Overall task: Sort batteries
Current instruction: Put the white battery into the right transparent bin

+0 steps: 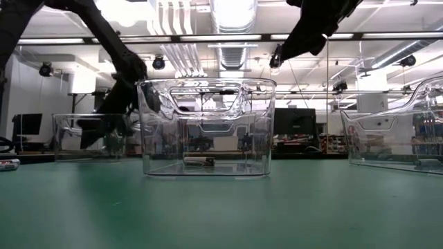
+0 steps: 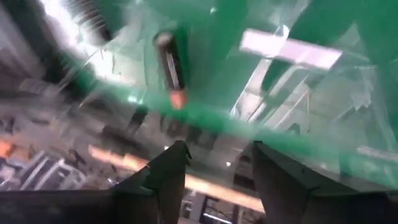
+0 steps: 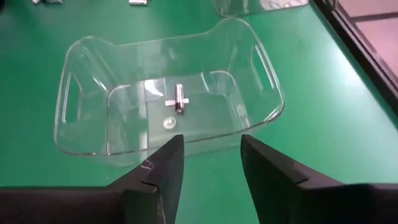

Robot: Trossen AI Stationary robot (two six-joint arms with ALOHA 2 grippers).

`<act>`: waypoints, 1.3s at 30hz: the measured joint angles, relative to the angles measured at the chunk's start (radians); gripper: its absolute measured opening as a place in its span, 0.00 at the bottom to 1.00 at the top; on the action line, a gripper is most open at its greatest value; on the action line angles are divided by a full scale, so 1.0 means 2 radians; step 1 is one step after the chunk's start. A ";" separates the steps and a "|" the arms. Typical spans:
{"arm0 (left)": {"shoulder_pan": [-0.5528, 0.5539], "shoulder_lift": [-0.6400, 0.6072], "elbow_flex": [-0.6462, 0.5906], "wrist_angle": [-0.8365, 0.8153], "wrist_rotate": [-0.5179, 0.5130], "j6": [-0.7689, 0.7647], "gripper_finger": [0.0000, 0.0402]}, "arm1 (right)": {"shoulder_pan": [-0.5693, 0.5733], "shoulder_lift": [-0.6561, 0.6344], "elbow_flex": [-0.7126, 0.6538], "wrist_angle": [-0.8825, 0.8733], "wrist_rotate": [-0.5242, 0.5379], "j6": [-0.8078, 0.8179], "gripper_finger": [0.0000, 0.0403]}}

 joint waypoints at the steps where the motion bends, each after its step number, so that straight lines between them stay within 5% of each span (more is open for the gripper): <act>1: -0.001 -0.008 0.011 -0.014 0.000 -0.017 0.42 | 0.000 0.000 0.002 0.000 0.002 -0.005 0.41; 10: -0.015 -0.130 0.131 -0.141 0.030 -0.123 0.41 | 0.000 0.001 0.004 0.002 0.004 0.004 0.44; 13: -0.032 -0.188 0.146 -0.148 0.126 -0.156 0.41 | 0.000 0.001 0.003 0.000 0.004 0.005 0.43; 18: -0.095 -0.289 0.126 -0.127 0.360 -0.201 0.41 | 0.000 0.001 0.001 0.001 0.012 0.000 0.41; 20: -0.139 -0.328 0.106 -0.103 0.400 -0.240 0.41 | 0.000 0.001 0.001 0.002 0.013 -0.004 0.40; 29: -0.412 -0.416 -0.010 -0.029 0.388 -0.516 0.41 | 0.000 0.001 0.000 0.009 0.013 -0.008 0.43; 35: -0.582 -0.368 -0.059 0.036 0.354 -0.678 0.41 | 0.000 0.001 0.000 0.021 0.013 -0.008 0.42; 39: -0.647 -0.322 -0.074 0.029 0.340 -0.754 0.39 | 0.000 0.001 0.000 0.023 0.012 -0.012 0.41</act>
